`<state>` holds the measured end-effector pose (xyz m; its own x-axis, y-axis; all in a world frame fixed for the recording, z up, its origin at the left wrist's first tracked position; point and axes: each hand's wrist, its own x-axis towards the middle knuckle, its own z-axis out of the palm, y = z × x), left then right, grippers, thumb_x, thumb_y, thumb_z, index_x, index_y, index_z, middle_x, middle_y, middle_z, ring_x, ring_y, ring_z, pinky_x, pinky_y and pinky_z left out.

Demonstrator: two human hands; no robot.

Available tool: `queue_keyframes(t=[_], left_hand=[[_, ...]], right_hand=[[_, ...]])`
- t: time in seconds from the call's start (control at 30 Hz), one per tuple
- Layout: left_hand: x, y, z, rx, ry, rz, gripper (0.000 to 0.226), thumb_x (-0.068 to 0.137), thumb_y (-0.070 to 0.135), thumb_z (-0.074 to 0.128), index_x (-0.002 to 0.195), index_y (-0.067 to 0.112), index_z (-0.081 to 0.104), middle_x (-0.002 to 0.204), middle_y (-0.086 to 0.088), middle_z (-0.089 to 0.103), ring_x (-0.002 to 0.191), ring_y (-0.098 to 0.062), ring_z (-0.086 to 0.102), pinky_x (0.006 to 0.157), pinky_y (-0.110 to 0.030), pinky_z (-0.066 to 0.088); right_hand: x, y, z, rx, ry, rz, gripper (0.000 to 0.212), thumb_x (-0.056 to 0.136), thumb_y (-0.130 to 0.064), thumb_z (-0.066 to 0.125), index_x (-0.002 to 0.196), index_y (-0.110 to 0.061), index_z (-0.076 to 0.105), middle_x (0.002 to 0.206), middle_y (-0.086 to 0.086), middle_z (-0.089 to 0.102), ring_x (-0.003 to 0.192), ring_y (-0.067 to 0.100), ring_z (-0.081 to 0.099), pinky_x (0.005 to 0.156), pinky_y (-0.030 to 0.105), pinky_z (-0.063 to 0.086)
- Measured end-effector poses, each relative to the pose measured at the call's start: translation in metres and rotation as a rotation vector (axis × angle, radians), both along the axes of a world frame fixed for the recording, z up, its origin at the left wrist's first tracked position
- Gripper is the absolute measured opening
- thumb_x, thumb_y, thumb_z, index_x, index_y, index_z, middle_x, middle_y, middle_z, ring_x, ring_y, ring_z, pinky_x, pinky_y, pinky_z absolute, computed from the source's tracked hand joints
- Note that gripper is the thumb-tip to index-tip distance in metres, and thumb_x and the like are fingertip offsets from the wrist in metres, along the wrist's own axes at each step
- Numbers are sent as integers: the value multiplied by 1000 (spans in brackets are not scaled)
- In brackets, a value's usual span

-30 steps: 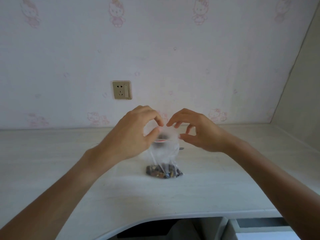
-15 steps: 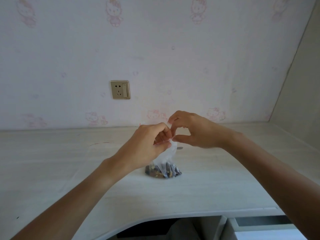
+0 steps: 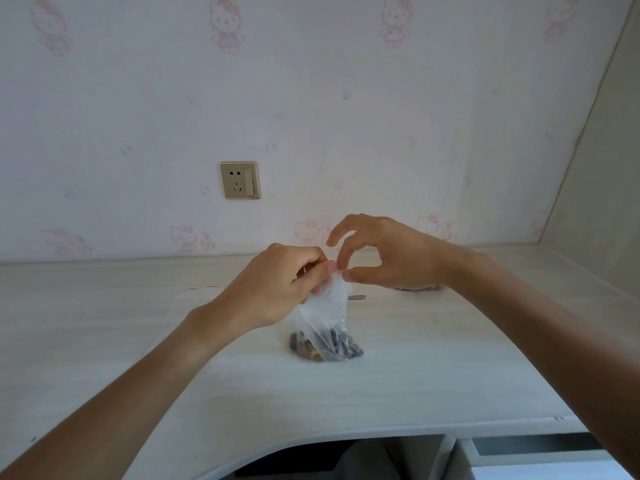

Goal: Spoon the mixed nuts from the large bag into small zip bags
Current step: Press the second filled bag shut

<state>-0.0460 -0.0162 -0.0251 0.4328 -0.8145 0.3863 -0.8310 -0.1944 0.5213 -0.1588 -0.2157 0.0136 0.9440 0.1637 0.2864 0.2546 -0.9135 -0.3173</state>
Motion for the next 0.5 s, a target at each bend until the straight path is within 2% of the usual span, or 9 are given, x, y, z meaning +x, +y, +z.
queue_keyframes(t=[0.07,0.13,0.23,0.3,0.4,0.43,0.5], left_hand=[[2,-1,0,0,32,-8,27,105,40,55,85,28,68,78,11,72,64,-11,69,64,-28,52],[4,-1,2,-13,79,-42,20,104,35,59,91,25,70,81,11,73,65,-8,69,62,-15,46],[4,3,7,-46,104,-105,12,101,29,64,94,24,72,82,11,73,68,-7,69,65,-12,47],[3,5,10,-67,108,-148,10,100,27,66,93,23,72,83,8,73,69,-7,68,68,-11,48],[1,6,13,-69,123,-214,7,99,24,69,93,21,73,84,6,73,69,-8,68,69,-12,49],[0,6,14,-66,117,-231,6,99,21,70,94,21,73,84,8,73,68,-9,67,69,-13,49],[0,6,14,-64,94,-255,5,99,20,70,96,23,72,86,8,73,68,-11,66,69,-17,52]], right_hand=[[-1,3,2,18,3,29,10,88,-18,80,95,-22,74,128,-8,63,119,-1,53,101,7,34],[-1,6,4,33,16,34,13,87,-16,81,96,-20,73,123,-8,67,118,4,56,105,19,39],[0,8,6,48,62,2,17,87,-17,80,101,-20,72,111,-10,70,111,5,59,105,32,42],[2,10,8,25,88,-5,16,87,-17,80,100,-19,71,105,-8,70,105,1,58,101,29,42],[8,17,11,-83,101,-21,17,85,-20,83,99,-16,73,100,-4,67,92,-4,57,85,17,45],[11,19,11,-133,95,-27,20,84,-22,84,98,-13,73,99,-2,66,91,1,59,83,19,47],[15,23,13,-210,66,-47,25,83,-28,85,97,-12,73,98,3,65,93,16,61,85,34,51]])
